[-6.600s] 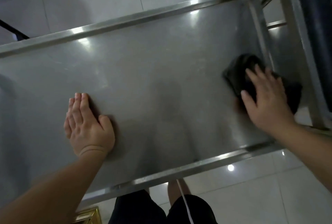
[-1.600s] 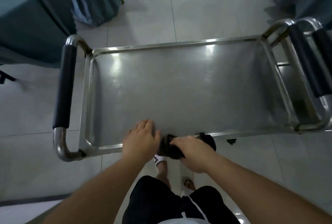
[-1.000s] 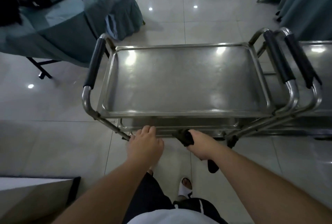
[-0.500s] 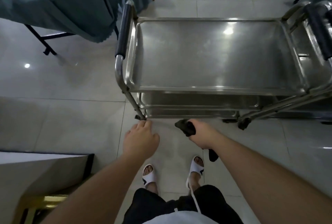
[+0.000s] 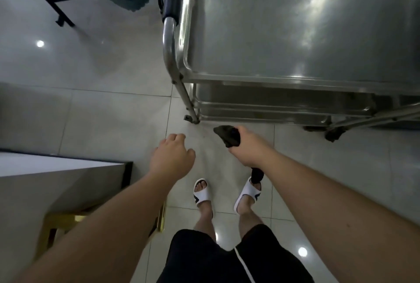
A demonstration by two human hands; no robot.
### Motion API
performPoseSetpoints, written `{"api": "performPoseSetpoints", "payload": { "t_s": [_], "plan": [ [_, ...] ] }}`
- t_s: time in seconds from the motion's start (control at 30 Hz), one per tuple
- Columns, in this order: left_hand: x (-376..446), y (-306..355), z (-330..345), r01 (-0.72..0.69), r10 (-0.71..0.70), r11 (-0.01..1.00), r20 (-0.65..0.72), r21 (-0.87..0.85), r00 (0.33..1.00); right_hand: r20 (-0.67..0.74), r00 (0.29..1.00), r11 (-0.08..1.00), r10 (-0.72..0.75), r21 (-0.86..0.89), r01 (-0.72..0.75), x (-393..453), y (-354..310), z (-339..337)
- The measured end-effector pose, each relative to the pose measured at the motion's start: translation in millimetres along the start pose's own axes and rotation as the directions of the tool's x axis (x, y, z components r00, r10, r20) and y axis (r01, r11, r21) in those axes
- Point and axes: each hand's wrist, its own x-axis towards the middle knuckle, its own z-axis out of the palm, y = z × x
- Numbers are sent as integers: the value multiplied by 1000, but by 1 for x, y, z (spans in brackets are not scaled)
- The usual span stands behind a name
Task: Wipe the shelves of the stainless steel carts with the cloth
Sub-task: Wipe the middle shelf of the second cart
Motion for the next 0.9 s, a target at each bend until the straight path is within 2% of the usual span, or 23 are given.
{"api": "performPoseSetpoints", "payload": {
  "t_s": [0.17,0.4,0.47,0.57,0.63,0.7,0.83,0.9],
  "plan": [
    [46,4,17,96,-97,989,-3,-112,995,-28,999,992,-23,120,26,56,10,0],
    [152,10,56,91,-138,933,-112,-348,984,-135,991,964,-5,262,40,148,20,14],
    [188,4,73,58,-125,931,-168,-360,978,-174,984,965,-36,249,80,180,20,22],
    [234,-10,87,76,-212,889,-258,-452,942,-273,956,964,-110,203,169,224,11,30],
    [257,-18,97,21,-243,846,-351,-533,904,-320,935,948,-151,221,229,250,2,35],
    [278,-22,107,-92,-235,814,-470,-574,851,-377,907,940,-188,198,277,276,-7,40],
    [320,-20,116,-324,-217,700,-622,-637,753,-534,778,910,-332,35,413,328,-29,56],
    [339,-19,120,-402,-212,648,-660,-647,721,-515,757,881,-402,9,474,352,-37,71]
  ]
}}
